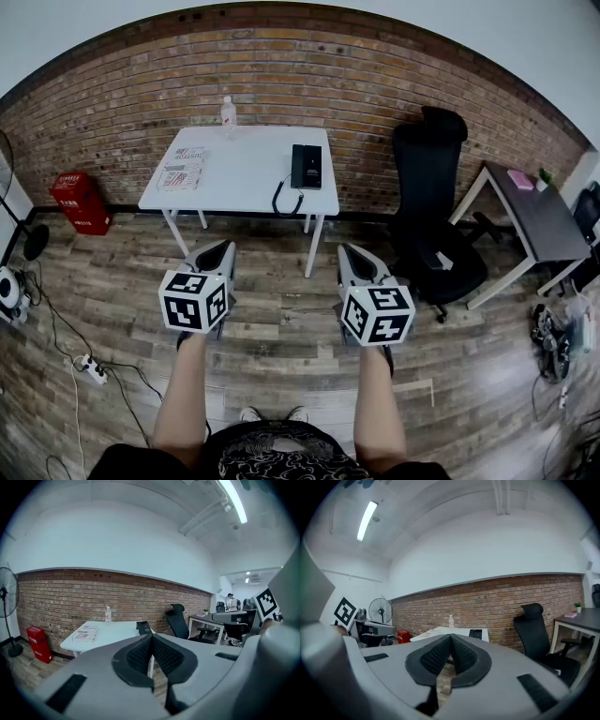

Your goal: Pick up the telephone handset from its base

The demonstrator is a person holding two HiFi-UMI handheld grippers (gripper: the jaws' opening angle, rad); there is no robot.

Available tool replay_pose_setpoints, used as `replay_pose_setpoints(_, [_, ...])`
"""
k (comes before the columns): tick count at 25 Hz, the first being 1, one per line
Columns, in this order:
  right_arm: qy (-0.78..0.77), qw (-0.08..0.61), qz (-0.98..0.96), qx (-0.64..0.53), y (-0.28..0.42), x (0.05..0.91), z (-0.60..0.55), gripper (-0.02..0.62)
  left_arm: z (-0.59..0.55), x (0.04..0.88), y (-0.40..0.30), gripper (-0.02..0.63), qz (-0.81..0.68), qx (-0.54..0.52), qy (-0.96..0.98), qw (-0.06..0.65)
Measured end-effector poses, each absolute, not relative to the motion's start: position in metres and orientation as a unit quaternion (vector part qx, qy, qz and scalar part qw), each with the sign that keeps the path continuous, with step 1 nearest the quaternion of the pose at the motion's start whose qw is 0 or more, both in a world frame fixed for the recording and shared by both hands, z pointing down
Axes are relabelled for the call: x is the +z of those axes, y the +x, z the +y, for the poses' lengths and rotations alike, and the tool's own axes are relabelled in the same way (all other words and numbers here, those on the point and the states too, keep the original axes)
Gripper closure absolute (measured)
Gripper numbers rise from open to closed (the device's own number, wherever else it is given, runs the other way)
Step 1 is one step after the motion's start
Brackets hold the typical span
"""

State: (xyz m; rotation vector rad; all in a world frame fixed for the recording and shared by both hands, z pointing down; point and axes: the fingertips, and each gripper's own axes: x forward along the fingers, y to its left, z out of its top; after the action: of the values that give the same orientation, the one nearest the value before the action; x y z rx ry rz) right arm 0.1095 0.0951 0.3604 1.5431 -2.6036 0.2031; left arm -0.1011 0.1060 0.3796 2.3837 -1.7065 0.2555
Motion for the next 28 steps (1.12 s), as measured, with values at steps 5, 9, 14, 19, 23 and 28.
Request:
replay_pose_setpoints(5, [0.504,0.054,-0.859,0.068,0.116,0.364,0.093,0.597,0.104,0.382,-0.091,0.6,-0.577,0.09,0.805,0.1])
replay_pose_setpoints(9, [0.5,0.053,-0.862,0.067,0.125,0.368,0.092,0.595,0.102,0.386,-0.083,0.6,-0.58,0.093,0.803,0.102])
replay_pose_setpoints(14, [0.491,0.053,-0.867,0.07,0.143,0.37,0.089,0.595,0.098,0.385,-0.065,0.6,-0.584,0.093,0.799,0.105])
replay_pose_setpoints(19, [0.482,0.051,-0.872,0.069,0.155,0.371,0.085,0.595,0.092,0.383,-0.053,0.598,-0.586,0.086,0.799,0.102])
replay_pose_setpoints(23, [0.48,0.052,-0.873,0.068,0.165,0.374,0.079,0.595,0.086,0.384,-0.045,0.599,-0.59,0.088,0.796,0.1])
replay_pose_setpoints(28, [0.477,0.053,-0.875,0.069,0.168,0.375,0.065,0.595,0.073,0.387,-0.037,0.598,-0.586,0.091,0.799,0.1])
